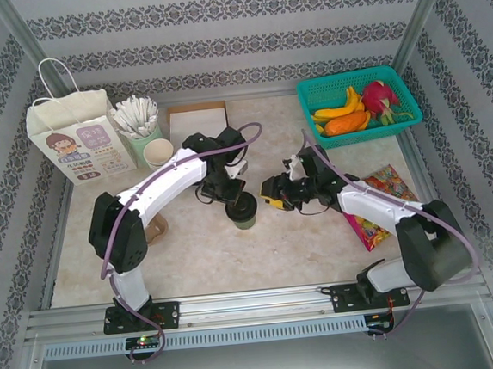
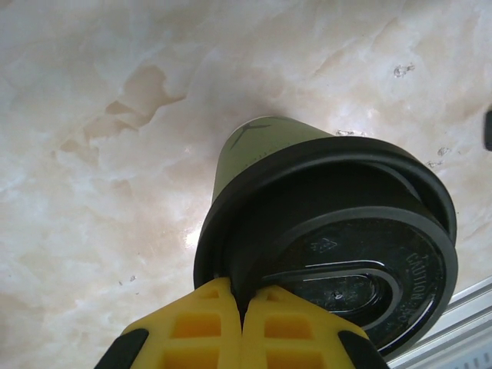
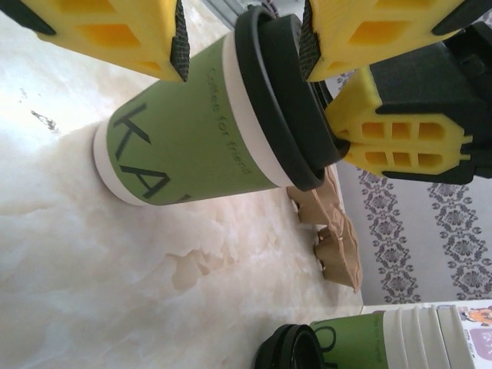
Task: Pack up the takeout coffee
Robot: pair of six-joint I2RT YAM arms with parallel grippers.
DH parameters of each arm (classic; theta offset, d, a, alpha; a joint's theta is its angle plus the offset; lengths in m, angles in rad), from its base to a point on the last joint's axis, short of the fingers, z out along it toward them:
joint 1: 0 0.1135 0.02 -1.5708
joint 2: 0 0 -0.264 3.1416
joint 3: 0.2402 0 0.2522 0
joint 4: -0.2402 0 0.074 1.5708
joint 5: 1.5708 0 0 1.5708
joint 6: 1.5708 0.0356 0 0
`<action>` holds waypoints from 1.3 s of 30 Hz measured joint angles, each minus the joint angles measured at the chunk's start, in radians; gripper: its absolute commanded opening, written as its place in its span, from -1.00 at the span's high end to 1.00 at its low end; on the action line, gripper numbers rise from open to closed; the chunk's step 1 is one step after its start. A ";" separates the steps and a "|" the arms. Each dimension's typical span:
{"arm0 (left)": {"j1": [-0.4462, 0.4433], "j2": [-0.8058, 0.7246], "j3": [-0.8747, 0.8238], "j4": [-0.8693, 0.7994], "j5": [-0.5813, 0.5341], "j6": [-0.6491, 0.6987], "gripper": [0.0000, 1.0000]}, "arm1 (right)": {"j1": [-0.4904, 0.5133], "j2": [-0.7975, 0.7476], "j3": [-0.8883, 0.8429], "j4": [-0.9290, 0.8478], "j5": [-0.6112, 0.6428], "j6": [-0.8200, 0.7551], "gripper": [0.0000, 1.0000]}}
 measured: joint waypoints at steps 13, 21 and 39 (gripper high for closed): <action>-0.007 0.038 0.050 -0.036 -0.009 0.039 1.00 | 0.000 0.144 0.079 -0.004 -0.074 -0.022 0.16; -0.006 0.035 0.030 -0.021 0.016 0.037 1.00 | -0.003 0.159 0.056 0.019 -0.101 -0.027 0.23; 0.013 -0.087 -0.153 0.159 0.065 -0.053 1.00 | 0.003 0.180 0.073 0.042 -0.102 -0.042 0.08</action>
